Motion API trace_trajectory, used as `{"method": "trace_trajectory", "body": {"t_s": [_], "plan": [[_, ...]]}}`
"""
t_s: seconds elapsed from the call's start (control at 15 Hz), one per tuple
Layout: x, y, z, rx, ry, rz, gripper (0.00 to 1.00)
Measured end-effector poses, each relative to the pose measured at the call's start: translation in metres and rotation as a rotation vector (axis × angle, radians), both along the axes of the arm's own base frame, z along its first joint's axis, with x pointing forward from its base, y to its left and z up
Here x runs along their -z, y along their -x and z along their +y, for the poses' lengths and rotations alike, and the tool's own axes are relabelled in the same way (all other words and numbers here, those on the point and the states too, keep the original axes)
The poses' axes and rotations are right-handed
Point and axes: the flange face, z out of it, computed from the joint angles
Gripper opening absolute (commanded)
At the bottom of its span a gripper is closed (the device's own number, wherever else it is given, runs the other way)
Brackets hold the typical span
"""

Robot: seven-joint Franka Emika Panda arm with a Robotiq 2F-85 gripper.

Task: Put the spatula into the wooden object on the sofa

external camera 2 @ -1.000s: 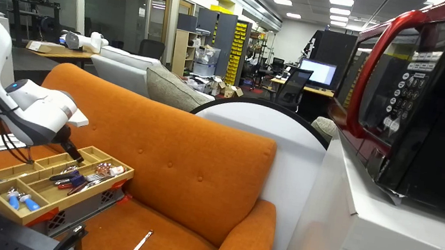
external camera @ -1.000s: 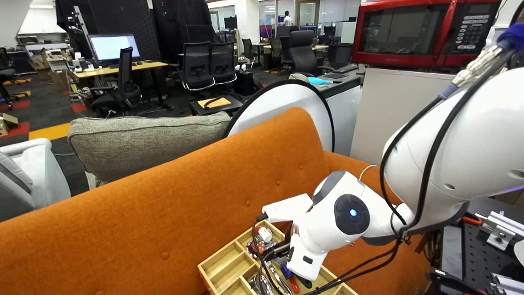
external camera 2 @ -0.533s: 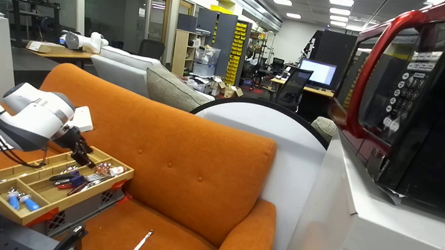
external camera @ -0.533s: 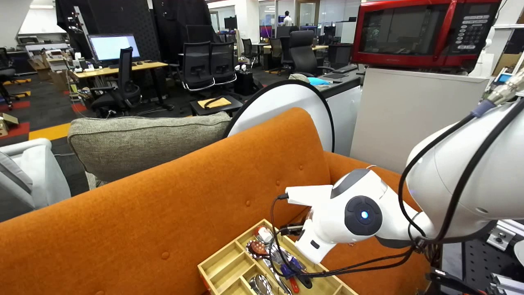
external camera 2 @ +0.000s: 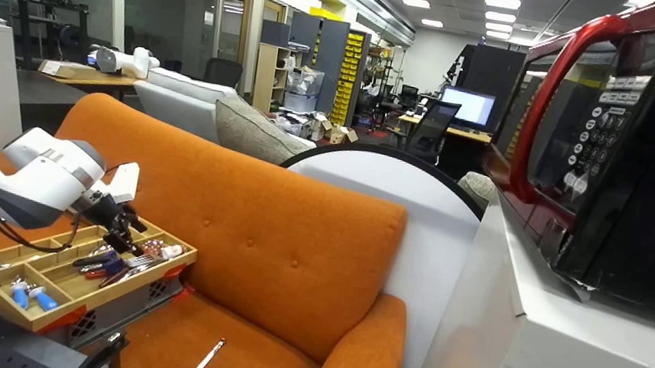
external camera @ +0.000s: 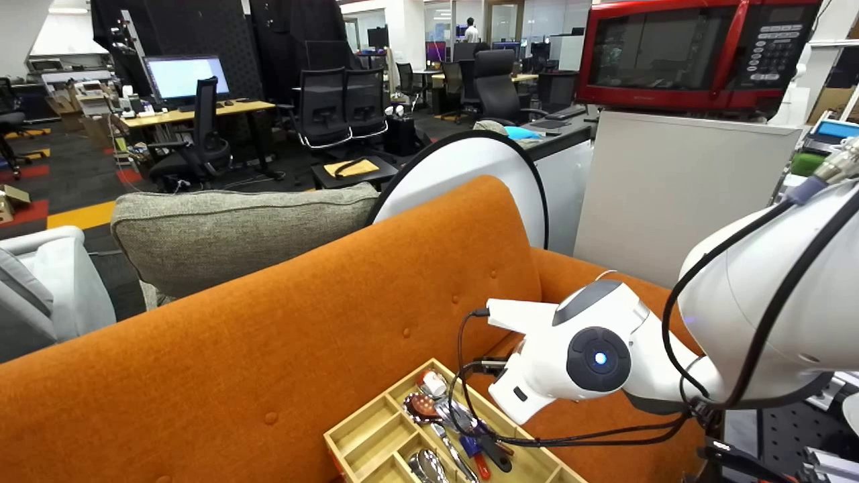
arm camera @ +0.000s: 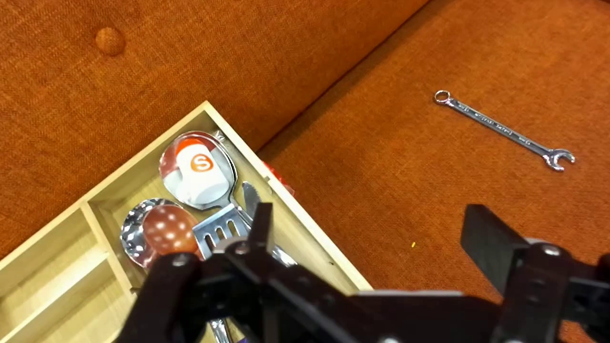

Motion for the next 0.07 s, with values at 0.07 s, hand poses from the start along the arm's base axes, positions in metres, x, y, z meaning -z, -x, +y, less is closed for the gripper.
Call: {"method": "trace_trajectory", "body": {"t_s": [0.07], "plan": [[0.0000,0.0000,0.0000,0.000,0.000,0.000,1.00]]}}
